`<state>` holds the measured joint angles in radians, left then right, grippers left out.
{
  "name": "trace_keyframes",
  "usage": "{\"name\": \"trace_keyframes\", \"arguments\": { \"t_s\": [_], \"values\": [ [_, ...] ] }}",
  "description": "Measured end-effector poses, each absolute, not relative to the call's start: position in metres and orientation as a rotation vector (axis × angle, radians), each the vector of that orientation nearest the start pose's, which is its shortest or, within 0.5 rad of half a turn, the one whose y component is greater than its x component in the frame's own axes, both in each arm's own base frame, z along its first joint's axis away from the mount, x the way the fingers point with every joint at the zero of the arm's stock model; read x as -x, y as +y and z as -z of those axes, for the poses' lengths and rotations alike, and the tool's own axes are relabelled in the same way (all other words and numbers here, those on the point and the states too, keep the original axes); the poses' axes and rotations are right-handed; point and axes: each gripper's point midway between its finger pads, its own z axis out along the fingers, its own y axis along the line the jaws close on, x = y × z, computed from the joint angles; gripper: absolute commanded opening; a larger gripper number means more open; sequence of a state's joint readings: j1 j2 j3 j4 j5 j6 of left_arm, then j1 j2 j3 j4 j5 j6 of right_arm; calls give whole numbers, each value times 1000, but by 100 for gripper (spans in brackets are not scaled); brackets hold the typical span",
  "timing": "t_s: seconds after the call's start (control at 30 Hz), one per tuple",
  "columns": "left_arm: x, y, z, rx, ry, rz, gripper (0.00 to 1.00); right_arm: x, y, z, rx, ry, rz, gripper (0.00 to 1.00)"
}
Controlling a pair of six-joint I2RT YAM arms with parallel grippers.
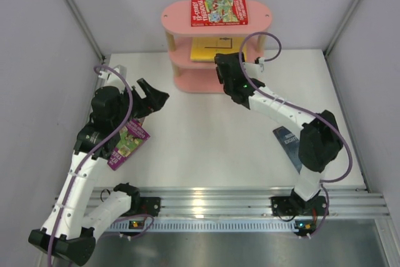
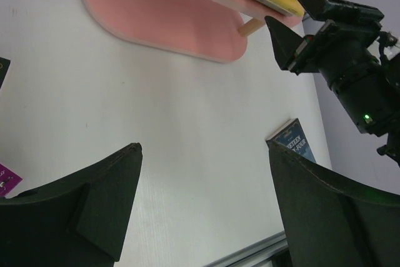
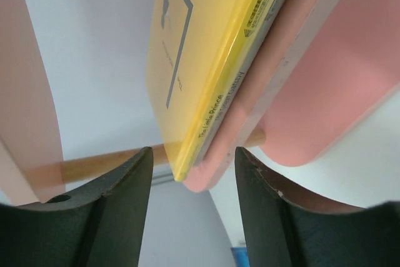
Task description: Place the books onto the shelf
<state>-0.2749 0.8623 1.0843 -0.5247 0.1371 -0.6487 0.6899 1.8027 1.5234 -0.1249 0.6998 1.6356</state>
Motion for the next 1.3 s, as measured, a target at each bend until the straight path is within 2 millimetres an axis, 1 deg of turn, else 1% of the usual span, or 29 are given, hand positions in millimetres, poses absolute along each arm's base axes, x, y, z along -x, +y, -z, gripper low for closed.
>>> {"name": "trace_keyframes", "arguments": {
  "t_s": [0.03, 0.13, 0.17, 0.2, 0.27, 0.37, 0.47, 0.53, 0.63, 0.77, 0.9, 1.3],
  "values": [
    [-273, -128, -321, 265, 1926, 754, 88, -469, 282, -272, -1261, 1525, -879, 52],
    [-275, -128, -322, 265, 1929, 753, 88, -447, 270, -276, -1168, 1604, -866, 34],
    [-277, -129, -322, 264, 1931, 751, 88, -443, 267, -277, -1135, 1630, -863, 18],
    [-279, -129, -323, 263, 1931, 747, 88, -439, 264, -278, -1082, 1673, -856, 10],
    [-283, -129, -323, 260, 1935, 737, 88, -439, 260, -279, -1007, 1731, -848, 0],
    [-294, -131, -320, 252, 1959, 718, 88, -442, 251, -268, -892, 1837, -793, 0],
    [-309, -134, -308, 250, 2005, 694, 88, -449, 247, -255, -791, 1936, -729, 0],
    [-316, -135, -301, 252, 2031, 682, 88, -455, 251, -253, -734, 1976, -706, 0],
    [-325, -133, -293, 265, 2056, 664, 88, -461, 263, -253, -652, 2013, -703, 0],
    [-333, -126, -292, 294, 2051, 649, 87, -470, 273, -250, -573, 2033, -697, 0],
    [-339, -121, -296, 308, 2027, 646, 87, -471, 274, -243, -548, 2043, -666, 0],
    [-341, -121, -300, 308, 2011, 650, 87, -480, 283, -247, -529, 1948, -689, 0]
  ]
}}
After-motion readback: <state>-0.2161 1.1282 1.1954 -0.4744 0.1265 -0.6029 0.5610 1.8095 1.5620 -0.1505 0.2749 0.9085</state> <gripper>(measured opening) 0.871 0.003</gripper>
